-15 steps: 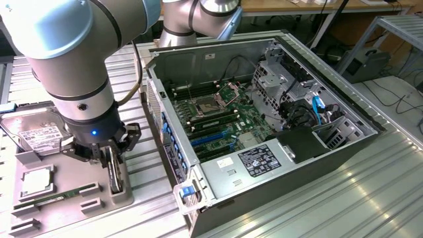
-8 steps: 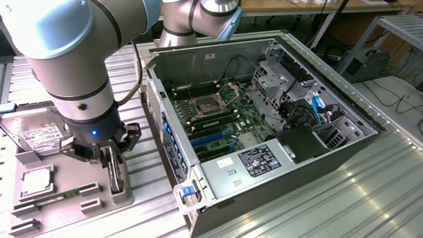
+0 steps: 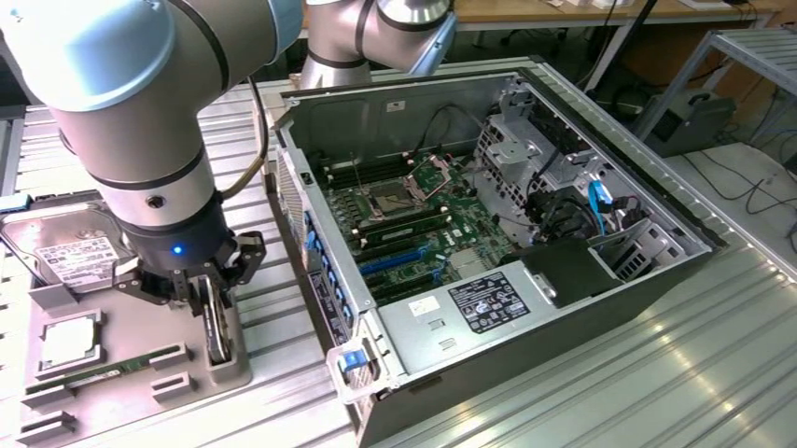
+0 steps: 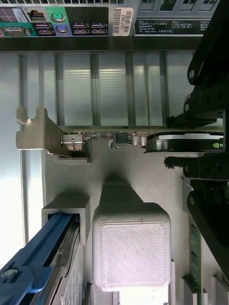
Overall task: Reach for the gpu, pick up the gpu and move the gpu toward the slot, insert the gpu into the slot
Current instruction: 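Pick up the gpu and move the gpu toward the slot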
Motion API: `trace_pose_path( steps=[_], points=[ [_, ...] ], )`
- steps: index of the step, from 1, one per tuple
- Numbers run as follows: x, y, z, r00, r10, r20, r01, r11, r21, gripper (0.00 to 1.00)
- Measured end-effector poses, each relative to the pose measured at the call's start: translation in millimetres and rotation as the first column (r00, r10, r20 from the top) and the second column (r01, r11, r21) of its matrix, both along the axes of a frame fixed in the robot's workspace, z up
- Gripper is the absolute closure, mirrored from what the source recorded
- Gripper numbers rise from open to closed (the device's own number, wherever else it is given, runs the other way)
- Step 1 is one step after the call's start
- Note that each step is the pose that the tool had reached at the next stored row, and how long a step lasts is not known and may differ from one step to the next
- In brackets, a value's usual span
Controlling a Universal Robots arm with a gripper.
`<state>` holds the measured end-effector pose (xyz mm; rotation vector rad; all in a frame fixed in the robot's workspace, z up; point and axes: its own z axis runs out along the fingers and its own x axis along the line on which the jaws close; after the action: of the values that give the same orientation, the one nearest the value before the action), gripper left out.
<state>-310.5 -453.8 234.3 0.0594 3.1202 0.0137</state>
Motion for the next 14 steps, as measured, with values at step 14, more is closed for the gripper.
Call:
trace_pose_path(
  steps=[14],
  points=[
    [-0.2, 0.0, -0.1, 0.999, 0.044, -0.0002, -0.044, 0.999, -0.0001, 0.72]
  ],
)
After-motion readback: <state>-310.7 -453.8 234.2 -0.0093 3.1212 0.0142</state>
